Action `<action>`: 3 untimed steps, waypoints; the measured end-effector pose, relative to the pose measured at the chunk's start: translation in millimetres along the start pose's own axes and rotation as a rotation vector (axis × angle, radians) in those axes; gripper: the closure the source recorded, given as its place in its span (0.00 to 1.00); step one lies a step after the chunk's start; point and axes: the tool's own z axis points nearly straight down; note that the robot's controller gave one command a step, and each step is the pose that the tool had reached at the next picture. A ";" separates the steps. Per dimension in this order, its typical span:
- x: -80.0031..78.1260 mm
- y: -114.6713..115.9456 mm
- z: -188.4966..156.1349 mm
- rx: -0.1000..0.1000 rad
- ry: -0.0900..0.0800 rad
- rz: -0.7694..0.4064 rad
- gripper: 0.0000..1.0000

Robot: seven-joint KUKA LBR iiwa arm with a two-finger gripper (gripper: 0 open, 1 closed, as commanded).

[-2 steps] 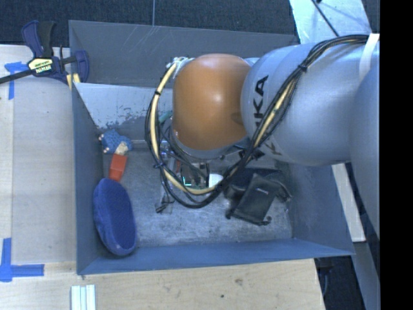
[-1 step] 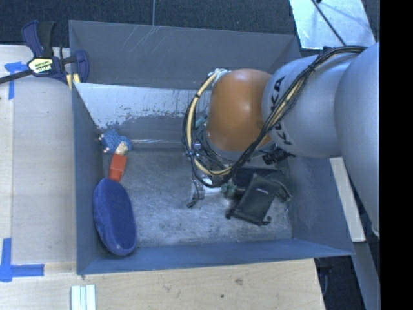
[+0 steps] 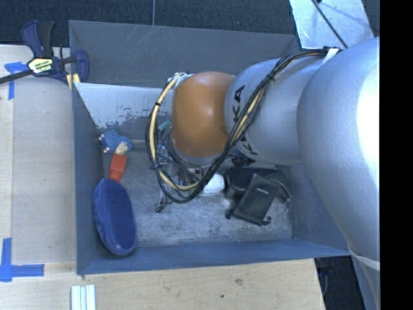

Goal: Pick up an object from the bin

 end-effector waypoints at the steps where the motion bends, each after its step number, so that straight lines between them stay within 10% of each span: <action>1: -0.3 -0.8 0.0 0.000 0.000 0.002 1.00; 2: -0.3 -1.0 0.0 0.000 0.000 0.002 0.00; 3: -8.5 -117.2 39.5 0.003 0.003 -0.180 0.00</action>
Offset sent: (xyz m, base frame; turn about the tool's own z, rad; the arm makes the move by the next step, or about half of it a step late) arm 0.0000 0.0000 0.0000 0.0000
